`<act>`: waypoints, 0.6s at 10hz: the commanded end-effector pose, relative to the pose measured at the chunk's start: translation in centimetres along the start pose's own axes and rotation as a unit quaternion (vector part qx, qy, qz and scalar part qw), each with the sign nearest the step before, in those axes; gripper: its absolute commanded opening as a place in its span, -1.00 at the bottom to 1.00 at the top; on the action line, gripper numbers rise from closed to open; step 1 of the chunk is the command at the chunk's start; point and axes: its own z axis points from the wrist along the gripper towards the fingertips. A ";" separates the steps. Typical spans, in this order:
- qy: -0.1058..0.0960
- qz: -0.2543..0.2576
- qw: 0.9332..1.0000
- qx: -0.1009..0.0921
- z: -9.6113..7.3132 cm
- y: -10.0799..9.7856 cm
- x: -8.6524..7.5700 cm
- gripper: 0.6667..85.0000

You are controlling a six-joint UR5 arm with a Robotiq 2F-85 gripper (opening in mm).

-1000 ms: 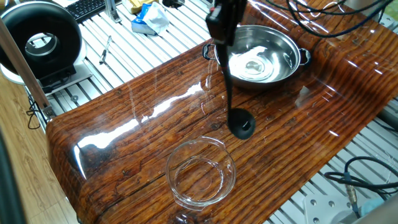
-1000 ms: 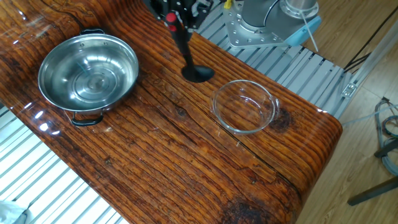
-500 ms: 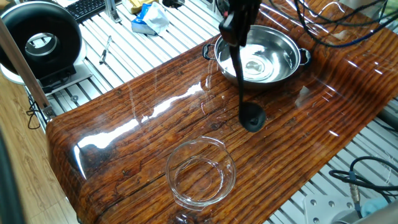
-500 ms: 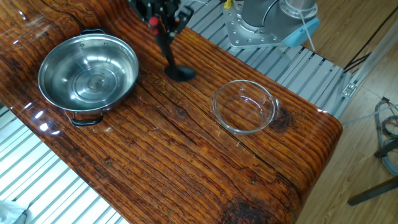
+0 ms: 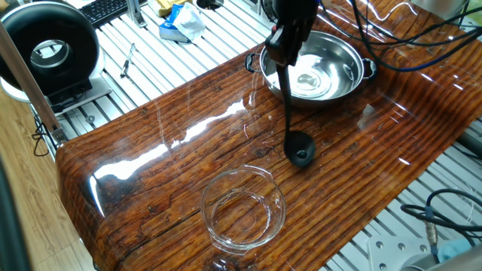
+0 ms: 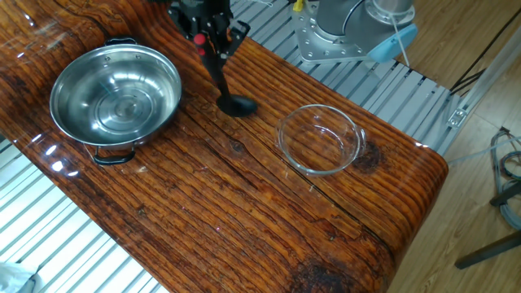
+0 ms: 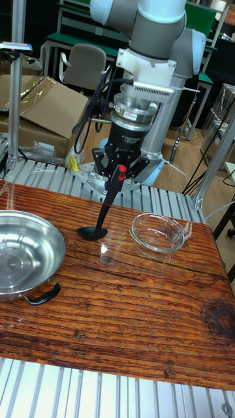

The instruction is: Scoop water with a large spoon from one bowl to another

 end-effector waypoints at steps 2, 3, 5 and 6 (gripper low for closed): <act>-0.013 0.007 1.000 -0.006 0.9 0.7 -1.1 -0.99; -0.021 0.003 1.000 -0.001 1.0 0.4 -1.7 -0.99; -0.031 -0.002 1.000 0.000 1.8 0.8 -3.4 -0.99; -0.038 -0.007 0.999 -0.001 2.1 0.9 -4.4 -0.99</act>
